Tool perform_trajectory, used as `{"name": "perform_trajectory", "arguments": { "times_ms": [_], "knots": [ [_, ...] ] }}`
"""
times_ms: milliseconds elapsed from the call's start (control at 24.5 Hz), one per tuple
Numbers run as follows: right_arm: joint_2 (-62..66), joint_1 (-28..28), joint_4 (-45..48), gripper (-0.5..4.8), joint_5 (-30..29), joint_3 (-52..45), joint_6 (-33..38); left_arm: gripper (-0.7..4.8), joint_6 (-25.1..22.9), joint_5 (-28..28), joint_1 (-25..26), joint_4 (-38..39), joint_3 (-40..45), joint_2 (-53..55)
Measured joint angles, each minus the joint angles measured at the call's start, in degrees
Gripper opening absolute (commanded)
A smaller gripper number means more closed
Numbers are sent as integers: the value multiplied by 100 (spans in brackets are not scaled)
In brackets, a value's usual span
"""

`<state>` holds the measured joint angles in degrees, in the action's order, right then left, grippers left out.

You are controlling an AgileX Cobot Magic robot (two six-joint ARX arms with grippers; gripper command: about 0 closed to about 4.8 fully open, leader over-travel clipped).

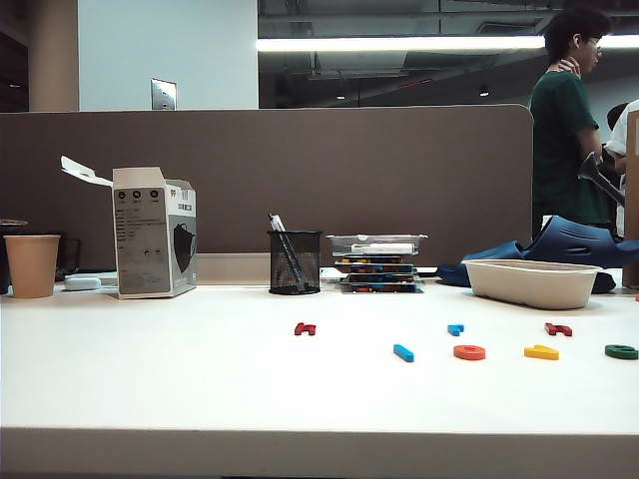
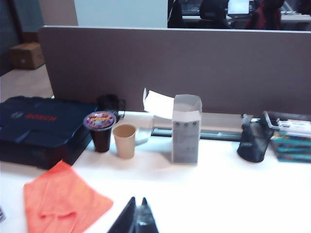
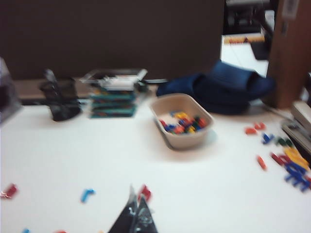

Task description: Select the appropriate letters from the row of letter magnets placed on the table to arrange into the word "love".

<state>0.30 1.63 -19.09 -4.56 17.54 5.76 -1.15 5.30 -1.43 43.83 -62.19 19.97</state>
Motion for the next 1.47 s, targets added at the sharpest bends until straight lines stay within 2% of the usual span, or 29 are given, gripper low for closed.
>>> {"name": "perform_trajectory", "arguments": {
  "times_ms": [122,244,367,448,652,815,1466],
  "knots": [
    [-2,17,321,-6,26,-372,2,-5,136,-164,0,-291,907,-949],
    [-2,17,654,-6,22,-940,-7,-5,203,-179,0,-1005,2184,-2046],
    [-2,13,918,-6,-24,-1106,-175,-5,210,-142,2,-1346,2579,-1937],
    [2,17,1117,-6,-22,-1193,-273,-5,289,-162,2,-1856,3215,-1976],
    [-2,7,1620,-6,-15,-1722,-481,-5,245,-365,2,-3738,5016,-1982],
    [-2,4,1628,-6,-13,-1725,-680,-5,199,-533,2,-4883,5853,-1985],
    [-2,0,1628,-5,-13,-1722,-734,-5,201,-514,2,-5045,6105,-1985]
  ]
}}
